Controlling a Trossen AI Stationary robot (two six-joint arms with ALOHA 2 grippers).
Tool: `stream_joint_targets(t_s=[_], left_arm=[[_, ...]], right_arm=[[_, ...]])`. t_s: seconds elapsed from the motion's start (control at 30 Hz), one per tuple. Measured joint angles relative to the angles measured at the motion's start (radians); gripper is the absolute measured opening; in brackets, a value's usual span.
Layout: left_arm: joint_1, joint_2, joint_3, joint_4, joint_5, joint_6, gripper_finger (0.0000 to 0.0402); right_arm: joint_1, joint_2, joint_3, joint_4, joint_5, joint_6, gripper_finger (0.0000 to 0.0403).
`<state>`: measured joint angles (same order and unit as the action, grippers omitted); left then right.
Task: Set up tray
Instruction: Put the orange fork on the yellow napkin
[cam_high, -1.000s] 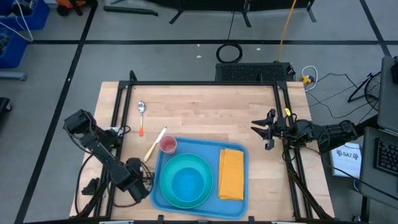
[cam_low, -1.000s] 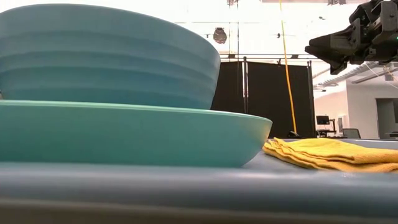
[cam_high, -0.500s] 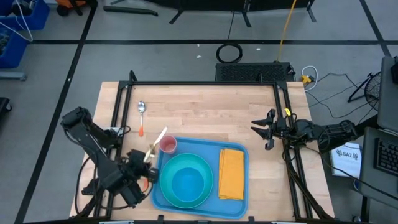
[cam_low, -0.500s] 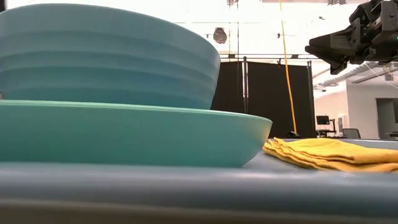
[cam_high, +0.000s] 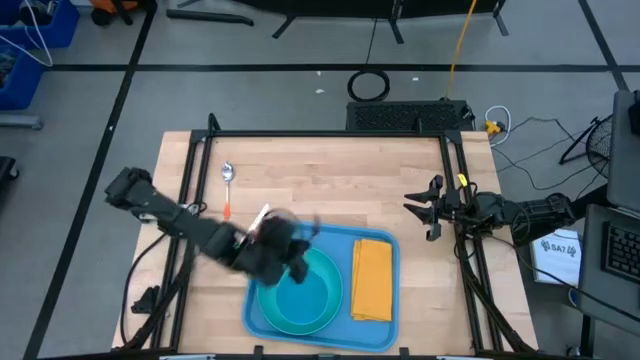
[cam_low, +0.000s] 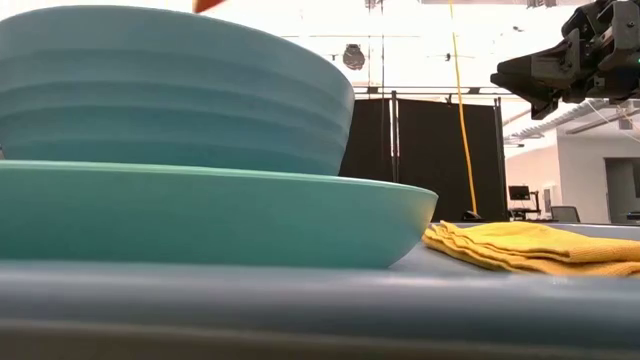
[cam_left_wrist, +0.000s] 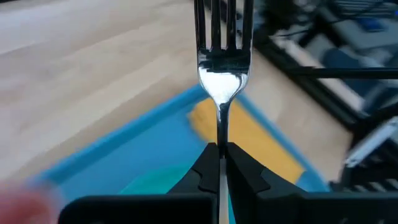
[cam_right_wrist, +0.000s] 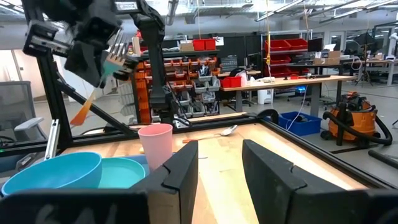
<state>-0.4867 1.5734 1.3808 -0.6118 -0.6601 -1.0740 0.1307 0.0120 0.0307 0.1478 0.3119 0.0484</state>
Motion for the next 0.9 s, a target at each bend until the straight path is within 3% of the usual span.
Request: stream_joint_targets(t_s=[0.17,0.47,0.7,0.9], left_arm=[[0.136,0.0,-0.054,0.299,0.193,0.22,0.001],[0.254,0.12,-0.102,0.614,0.502,0.181,0.001],[0.336,0.253,-0.102,0.868,0.692,0.322,0.001],[0.403,0.347,-0.101,1.022,0.776,0.252,0.001]], right_arm=[[0.0,0.0,0.0,0.0,0.0,0.0,0.0116],[0.0,0.0,0.0,0.0,0.0,0.0,0.0116],[0.0,0.003,0.0,-0.002,0.0,0.0,0.0116],[0.0,0.008,0.0,-0.001,0.0,0.0,0.0116]])
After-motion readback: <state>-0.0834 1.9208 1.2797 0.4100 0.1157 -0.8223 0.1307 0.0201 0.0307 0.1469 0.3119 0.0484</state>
